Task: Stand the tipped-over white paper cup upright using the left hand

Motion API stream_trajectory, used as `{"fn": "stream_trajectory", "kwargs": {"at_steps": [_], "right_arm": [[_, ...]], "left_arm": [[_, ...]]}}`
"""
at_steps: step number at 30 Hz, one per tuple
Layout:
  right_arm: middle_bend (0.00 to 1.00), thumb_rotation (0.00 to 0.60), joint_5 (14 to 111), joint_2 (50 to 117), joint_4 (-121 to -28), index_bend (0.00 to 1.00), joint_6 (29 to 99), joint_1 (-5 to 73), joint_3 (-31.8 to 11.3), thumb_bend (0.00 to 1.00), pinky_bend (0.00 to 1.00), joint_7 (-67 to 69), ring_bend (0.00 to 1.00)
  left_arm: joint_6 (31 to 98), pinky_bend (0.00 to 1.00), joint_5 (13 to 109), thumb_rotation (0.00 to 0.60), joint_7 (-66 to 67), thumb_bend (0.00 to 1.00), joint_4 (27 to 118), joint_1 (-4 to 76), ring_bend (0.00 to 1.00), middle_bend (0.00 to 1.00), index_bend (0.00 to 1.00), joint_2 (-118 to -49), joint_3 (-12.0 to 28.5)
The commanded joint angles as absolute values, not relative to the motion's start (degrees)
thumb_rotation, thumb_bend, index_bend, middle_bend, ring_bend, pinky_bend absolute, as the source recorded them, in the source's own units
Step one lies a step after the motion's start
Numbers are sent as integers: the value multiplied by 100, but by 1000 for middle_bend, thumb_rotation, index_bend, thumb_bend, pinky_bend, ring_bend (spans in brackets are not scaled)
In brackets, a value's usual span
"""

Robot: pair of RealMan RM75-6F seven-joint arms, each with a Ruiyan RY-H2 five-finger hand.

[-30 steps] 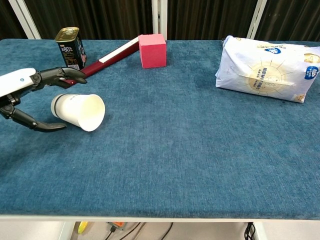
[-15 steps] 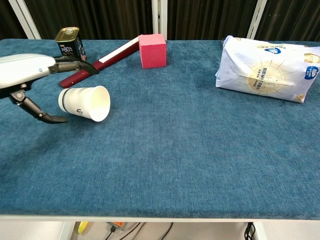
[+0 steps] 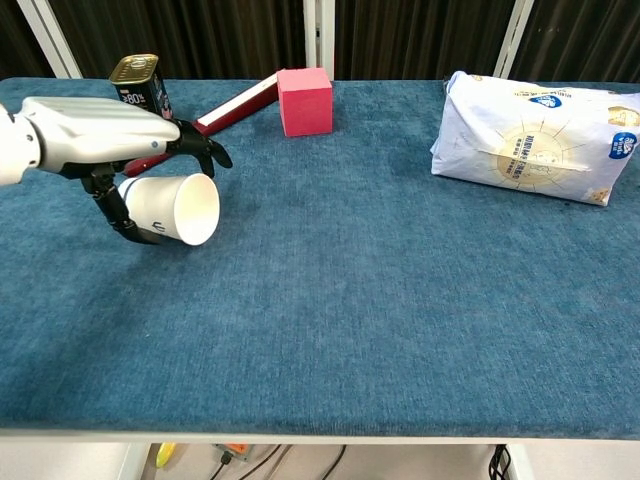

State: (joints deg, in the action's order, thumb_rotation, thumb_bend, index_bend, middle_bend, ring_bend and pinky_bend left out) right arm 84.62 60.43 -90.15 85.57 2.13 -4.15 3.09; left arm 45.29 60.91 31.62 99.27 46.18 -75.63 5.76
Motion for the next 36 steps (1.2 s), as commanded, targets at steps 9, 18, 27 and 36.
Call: {"fn": "stream_trajectory", "kwargs": {"at_steps": [9,18,27,36], "right_arm": [[0,600,8466,6071,-8971,0,8468,252,-395,176,0,369,0],[0,600,8391,6066,-8950,0,8403,274,-414,176,0,369,0],[0,600,8387,6075,-8944,0,8389,295,-430,176,0,418,0],[0,600,8389,6064,-8949,0,8301,334,-411,176,0,441,0]], "left_arm": [[4655,108,5720,600,3562,173,10093,4916,0,224,190,-7566,363],[4825,110,5656,600,3663,177,10004,5031,6,312,298,-7689,281],[5308,114,6090,600,2603,187,10017,4722,69,378,329,-7808,521],[6023,121,7049,600,-870,187,9384,3773,87,397,336,-7968,820]]}}
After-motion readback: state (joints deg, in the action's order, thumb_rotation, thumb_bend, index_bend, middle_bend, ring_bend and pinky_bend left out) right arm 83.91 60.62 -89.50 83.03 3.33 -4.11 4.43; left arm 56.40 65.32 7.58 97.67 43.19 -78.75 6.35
